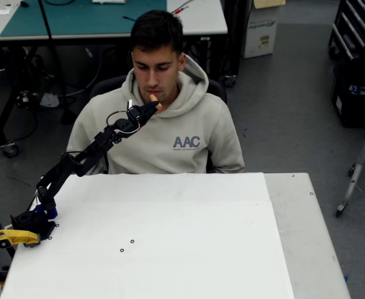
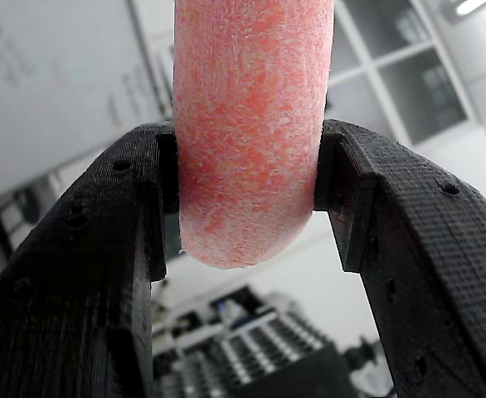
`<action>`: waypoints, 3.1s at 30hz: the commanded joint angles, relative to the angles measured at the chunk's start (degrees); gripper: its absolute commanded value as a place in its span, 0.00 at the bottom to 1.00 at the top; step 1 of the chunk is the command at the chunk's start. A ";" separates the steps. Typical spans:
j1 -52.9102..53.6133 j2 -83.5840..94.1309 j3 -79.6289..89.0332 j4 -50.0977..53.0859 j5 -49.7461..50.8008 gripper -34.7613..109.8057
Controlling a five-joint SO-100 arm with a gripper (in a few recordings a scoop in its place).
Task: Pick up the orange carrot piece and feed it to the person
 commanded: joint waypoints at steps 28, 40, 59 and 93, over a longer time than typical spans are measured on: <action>-2.81 3.08 -0.70 -1.49 -8.17 0.22; -3.25 3.08 -0.70 -1.49 -8.53 0.23; -3.25 3.96 -1.58 -1.41 -8.17 0.34; 5.89 3.96 -1.05 -1.49 -8.09 0.42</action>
